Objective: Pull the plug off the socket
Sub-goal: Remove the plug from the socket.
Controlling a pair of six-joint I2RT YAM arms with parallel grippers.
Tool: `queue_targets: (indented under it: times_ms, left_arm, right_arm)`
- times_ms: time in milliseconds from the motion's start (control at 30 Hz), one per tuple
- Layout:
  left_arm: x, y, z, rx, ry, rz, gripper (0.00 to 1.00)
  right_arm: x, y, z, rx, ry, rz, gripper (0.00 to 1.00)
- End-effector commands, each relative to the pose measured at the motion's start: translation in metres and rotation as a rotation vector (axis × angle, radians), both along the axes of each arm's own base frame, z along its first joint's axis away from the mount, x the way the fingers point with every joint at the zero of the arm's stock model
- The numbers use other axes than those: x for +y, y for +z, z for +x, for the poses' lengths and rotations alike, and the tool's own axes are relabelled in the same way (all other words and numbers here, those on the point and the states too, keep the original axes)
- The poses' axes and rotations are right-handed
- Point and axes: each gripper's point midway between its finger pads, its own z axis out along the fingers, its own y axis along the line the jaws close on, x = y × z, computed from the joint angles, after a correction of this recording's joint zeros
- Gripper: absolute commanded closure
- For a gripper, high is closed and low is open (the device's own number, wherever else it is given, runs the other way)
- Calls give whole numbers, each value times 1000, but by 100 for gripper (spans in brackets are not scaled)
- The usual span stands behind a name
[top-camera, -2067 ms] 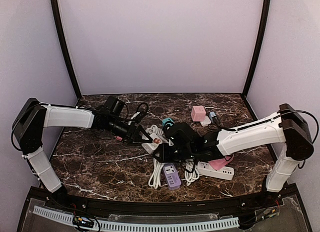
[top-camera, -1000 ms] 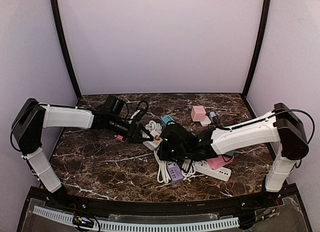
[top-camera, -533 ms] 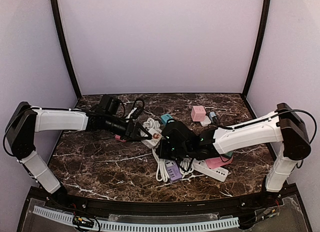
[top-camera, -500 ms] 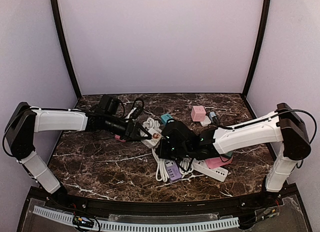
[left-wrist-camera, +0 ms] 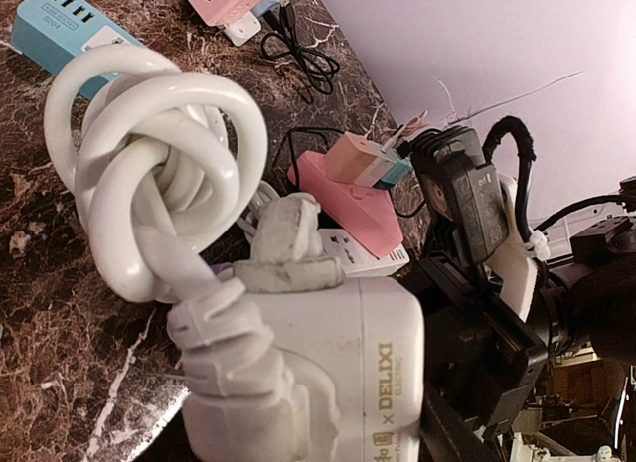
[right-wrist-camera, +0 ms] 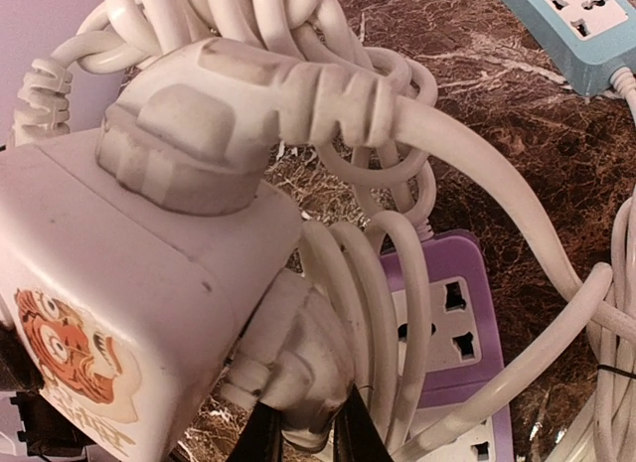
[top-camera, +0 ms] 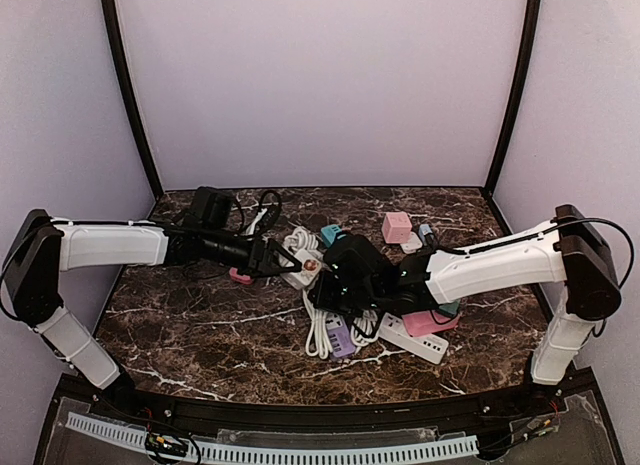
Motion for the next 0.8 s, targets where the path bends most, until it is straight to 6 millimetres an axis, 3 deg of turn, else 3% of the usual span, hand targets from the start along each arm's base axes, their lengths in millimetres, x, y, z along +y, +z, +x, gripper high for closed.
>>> queue_targets:
  times_ms: [0, 200, 400, 533, 767]
  left_arm:
    - [-4, 15, 2, -98, -4, -33, 89]
    - [-5, 20, 1, -106, -19, -40, 88]
    - [3, 33, 8, -120, -7, -62, 89]
    - [11, 39, 15, -128, 14, -74, 89]
    - [11, 39, 15, -117, 12, -79, 89]
  right_arm:
    - [30, 77, 18, -96, -28, 258, 100]
    - [26, 81, 23, -153, -32, 224, 100]
    - [-6, 47, 28, -208, -68, -1, 100]
    - [-17, 38, 28, -243, -54, -74, 100]
    - [-3, 53, 25, -364, 56, -144, 100]
